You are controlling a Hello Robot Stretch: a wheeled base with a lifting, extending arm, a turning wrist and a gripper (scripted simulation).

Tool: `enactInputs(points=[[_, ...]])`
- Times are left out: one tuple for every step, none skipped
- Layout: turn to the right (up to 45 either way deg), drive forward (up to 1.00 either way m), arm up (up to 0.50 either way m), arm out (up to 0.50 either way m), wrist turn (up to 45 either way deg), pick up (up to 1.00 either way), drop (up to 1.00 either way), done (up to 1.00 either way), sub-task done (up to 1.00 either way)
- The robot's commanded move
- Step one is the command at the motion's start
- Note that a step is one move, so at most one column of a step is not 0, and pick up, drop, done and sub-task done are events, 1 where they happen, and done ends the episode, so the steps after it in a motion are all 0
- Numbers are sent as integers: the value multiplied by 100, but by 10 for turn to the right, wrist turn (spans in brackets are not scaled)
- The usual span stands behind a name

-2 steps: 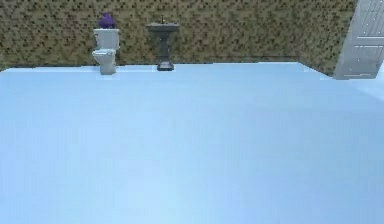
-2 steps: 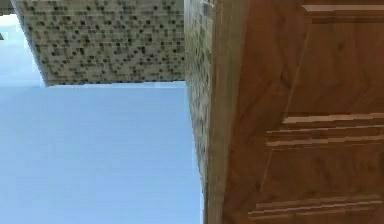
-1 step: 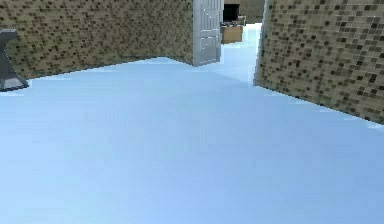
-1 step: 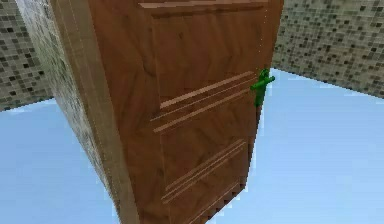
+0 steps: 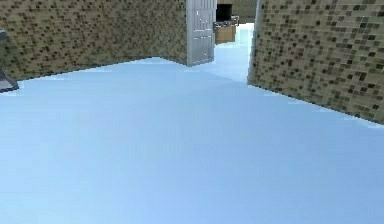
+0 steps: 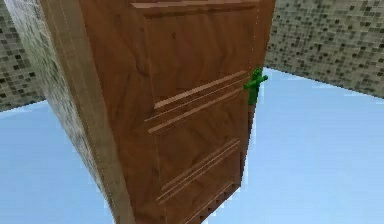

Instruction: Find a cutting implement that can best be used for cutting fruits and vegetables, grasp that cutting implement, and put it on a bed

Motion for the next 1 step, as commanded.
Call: enactInputs(points=[[0,45,0,0,0,0,0,0,0]])
